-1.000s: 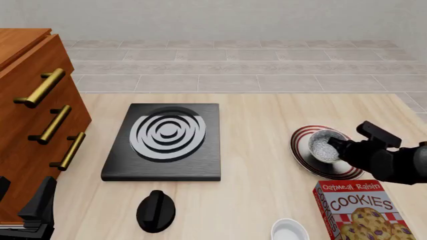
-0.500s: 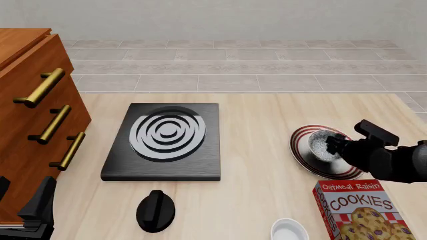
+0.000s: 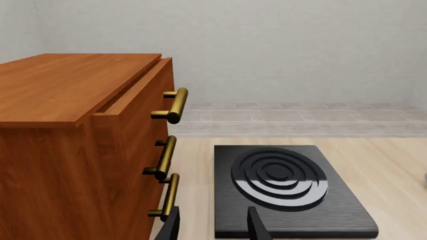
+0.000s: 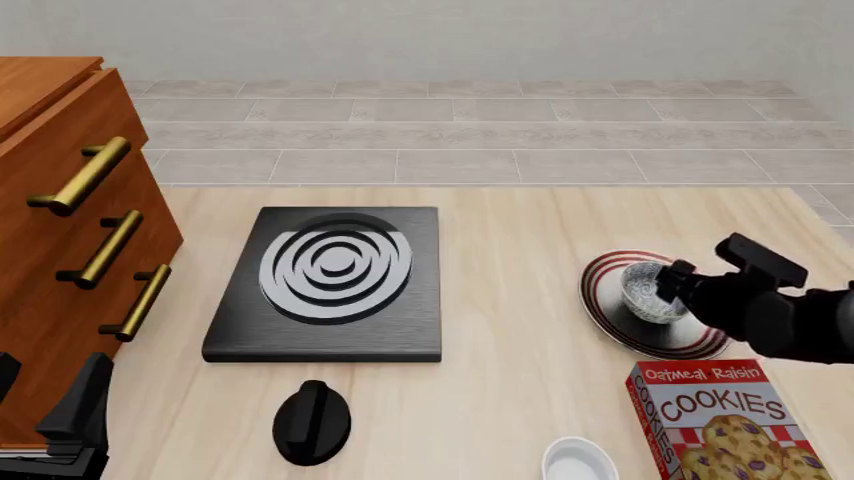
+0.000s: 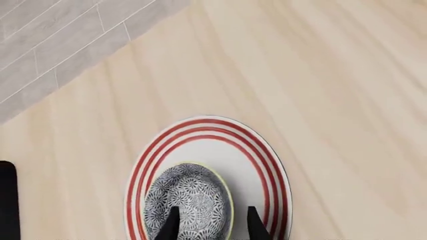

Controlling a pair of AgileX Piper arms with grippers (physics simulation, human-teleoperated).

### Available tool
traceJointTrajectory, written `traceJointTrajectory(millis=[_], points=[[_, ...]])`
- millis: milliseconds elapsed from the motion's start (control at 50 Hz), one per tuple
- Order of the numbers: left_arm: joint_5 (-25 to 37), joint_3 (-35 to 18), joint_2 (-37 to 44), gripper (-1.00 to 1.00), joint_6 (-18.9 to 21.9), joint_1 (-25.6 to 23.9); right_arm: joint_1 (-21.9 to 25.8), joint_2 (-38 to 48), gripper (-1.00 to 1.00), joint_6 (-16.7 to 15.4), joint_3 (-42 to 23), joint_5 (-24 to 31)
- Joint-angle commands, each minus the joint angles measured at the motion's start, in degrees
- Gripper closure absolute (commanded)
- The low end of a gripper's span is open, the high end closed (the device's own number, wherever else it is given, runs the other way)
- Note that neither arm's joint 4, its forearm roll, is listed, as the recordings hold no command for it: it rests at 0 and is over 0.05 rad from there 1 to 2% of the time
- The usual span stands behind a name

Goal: Pick the akita bowl on the cookies box and place it on the plate.

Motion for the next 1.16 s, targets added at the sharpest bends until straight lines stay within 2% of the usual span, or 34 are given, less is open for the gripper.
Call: traceJointTrajectory(millis=[20, 240, 480, 680, 1160], points=[[0.00, 0.00, 0.00, -1.00, 0.00, 0.00, 0.04, -3.89, -1.00, 0.14, 0.53, 2.01], [0.00, 0.00, 0.00, -1.00, 0.00, 0.00, 0.88, -11.51, -1.00, 0.45, 2.45, 5.23], [0.00, 0.00, 0.00, -1.00, 0.00, 0.00, 2.11, -23.75, -1.00, 0.91, 5.08, 11.18], [0.00, 0.00, 0.00, -1.00, 0.00, 0.00, 2.60, -34.77, -1.00, 0.51, 6.71, 17.42], [0.00, 0.00, 0.00, -1.00, 0.00, 0.00, 4.32, -63.27, -1.00, -1.90, 6.21, 37.35]])
